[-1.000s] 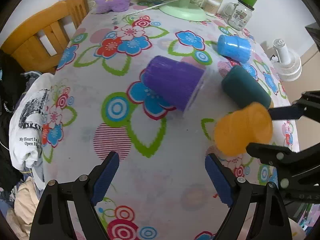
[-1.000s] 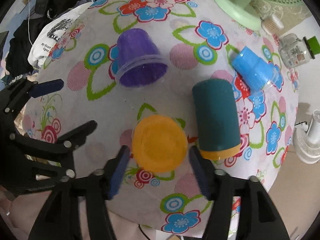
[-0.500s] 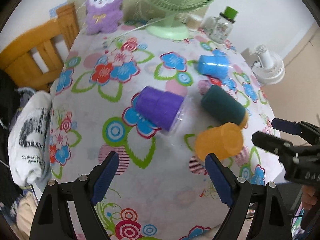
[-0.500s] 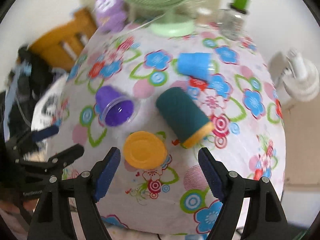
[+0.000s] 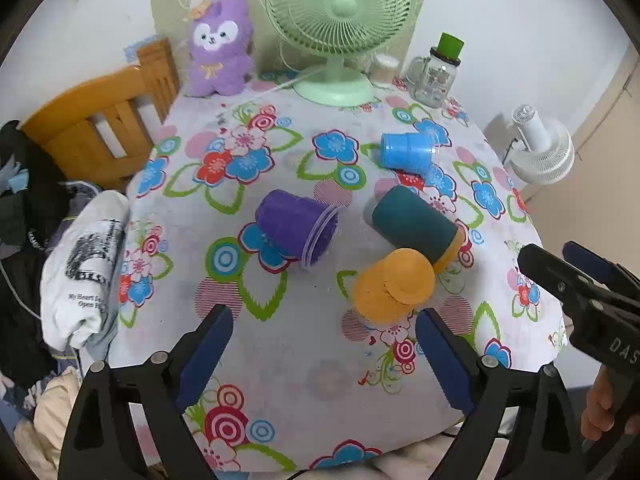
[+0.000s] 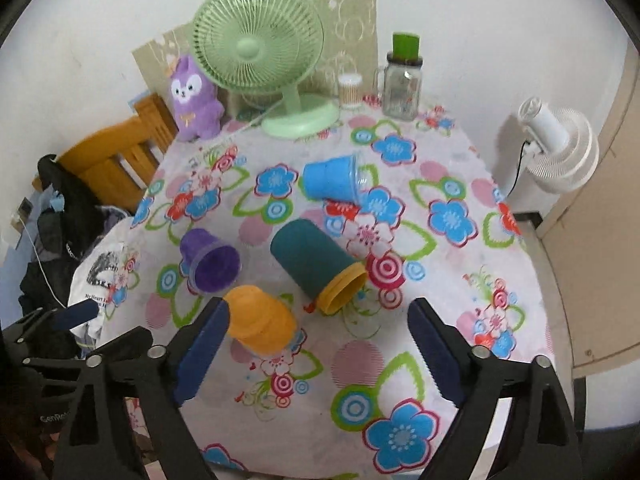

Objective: Flip cup upside down
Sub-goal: 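Open the left gripper and pull it back from the orange cup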

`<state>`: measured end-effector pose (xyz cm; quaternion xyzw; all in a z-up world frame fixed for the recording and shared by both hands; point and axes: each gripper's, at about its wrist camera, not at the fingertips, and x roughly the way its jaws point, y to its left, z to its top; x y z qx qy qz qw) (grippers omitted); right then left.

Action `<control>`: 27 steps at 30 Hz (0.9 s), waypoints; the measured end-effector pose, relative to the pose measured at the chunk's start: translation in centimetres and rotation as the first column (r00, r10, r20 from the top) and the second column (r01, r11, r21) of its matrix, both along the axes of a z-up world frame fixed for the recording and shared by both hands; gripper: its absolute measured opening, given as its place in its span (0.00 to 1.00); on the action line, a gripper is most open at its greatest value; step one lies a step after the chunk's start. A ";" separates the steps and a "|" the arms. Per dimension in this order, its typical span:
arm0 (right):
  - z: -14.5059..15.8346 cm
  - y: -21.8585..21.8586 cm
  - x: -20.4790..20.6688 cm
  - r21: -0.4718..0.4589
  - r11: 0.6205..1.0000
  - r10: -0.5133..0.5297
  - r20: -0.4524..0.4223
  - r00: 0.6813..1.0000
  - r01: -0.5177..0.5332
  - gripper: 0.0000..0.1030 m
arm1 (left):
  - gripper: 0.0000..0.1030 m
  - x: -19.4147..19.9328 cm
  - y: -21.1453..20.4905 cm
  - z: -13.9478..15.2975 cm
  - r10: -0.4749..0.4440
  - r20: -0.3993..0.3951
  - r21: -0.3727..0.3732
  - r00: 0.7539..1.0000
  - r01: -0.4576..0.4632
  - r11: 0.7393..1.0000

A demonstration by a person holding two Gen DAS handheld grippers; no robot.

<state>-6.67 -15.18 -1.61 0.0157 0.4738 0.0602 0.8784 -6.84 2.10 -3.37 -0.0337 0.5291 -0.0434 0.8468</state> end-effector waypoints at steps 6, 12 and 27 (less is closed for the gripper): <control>0.7 -1.5 -1.7 0.015 1.000 -0.014 0.027 1.000 0.014 0.92 | 0.96 -1.3 -1.2 1.3 0.037 0.047 -0.009 0.998 -0.036 0.999; 1.6 -1.9 -3.2 -0.024 0.999 -0.036 0.038 0.999 0.037 0.95 | 0.99 -2.2 -1.9 2.0 0.062 0.080 -0.014 0.995 -0.061 0.998; 1.7 -2.1 -3.7 -0.062 0.997 -0.037 0.034 0.999 0.039 0.95 | 1.00 -2.8 -2.3 2.8 0.091 0.104 -0.039 0.990 -0.087 0.995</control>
